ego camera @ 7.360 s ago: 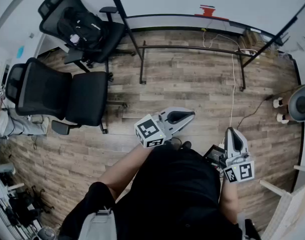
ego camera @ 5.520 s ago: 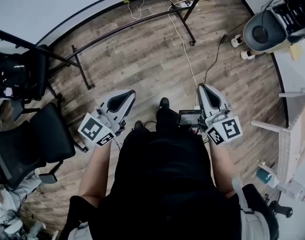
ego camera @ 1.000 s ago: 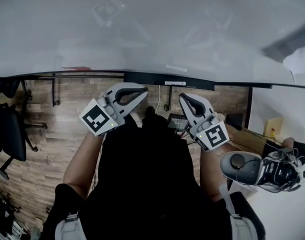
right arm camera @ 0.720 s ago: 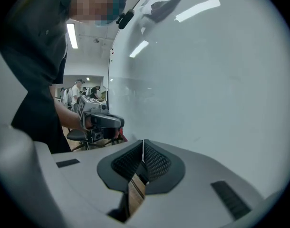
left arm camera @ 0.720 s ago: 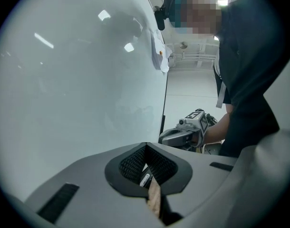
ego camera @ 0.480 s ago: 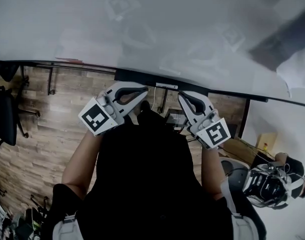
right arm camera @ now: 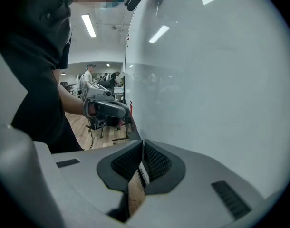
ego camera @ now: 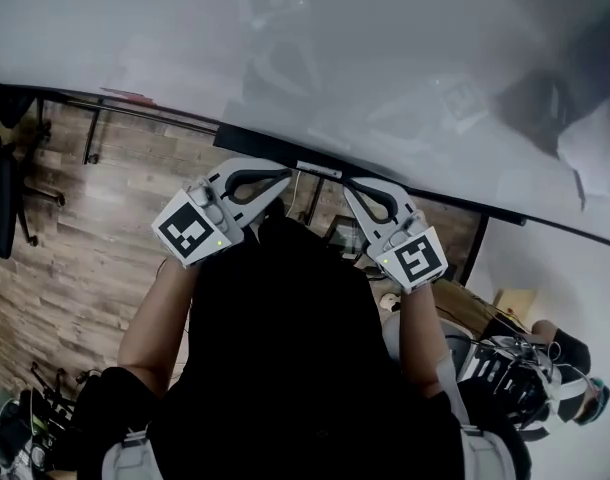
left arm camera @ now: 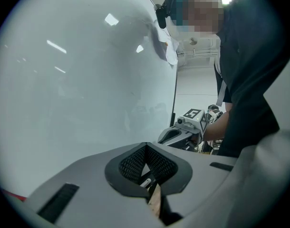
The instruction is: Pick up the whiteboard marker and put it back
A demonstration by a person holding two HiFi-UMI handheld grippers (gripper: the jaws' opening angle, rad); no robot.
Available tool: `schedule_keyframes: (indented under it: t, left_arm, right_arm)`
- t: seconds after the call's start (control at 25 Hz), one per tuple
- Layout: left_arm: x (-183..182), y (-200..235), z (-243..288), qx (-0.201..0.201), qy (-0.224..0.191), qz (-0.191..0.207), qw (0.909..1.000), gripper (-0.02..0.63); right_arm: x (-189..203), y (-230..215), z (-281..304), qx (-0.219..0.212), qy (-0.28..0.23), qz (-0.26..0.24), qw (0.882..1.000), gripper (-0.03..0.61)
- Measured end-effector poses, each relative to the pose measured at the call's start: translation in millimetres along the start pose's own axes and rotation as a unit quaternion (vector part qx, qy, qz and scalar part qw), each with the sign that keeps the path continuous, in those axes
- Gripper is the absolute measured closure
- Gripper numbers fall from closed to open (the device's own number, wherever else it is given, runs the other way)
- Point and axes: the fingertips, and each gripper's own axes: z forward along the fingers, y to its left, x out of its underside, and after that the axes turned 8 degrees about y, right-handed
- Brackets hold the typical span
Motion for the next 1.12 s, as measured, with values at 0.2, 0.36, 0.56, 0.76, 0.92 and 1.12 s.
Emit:
schedule_keyframes:
  t: [0.2,0.36,0.56,0.76,0.92,1.12]
  left_arm:
    - [9.7,-9.3,-4.5,-0.02,0.011,-0.016,0.9996,0.601]
    - [16.2,-14.0,-11.6,-0.034,0.015,-0.022,0.9991,0.601]
    - [19.5,-15.3,-21.8,-0.053,0.009,-0.03,0.9981,0.601]
    - [22.0,-15.1,-24.9,-0.071,0.007,-0.037,0.9968,0.601]
    - [25.9,-14.0,-28.4,-0.082,0.006,-0.043,0.9957,0.601]
    - [31.3,-10.5,-30.0,-0.086,0.002,-0.046,0.9952,0.601]
  right_arm:
    - [13.3,10.8,3.3,-0.02,0.047,-0.028,0.998,0.555]
    - [19.8,21.0,11.5,-0.039,0.077,-0.035,0.996,0.555]
    - [25.9,28.6,21.6,-0.052,0.108,-0.065,0.991,0.555]
    - [35.5,31.3,28.0,-0.052,0.135,-0.106,0.984,0.554]
    - [45.0,33.4,36.8,-0.056,0.153,-0.122,0.979,0.554]
    - [56.7,30.2,50.2,-0.059,0.174,-0.121,0.975,0.552]
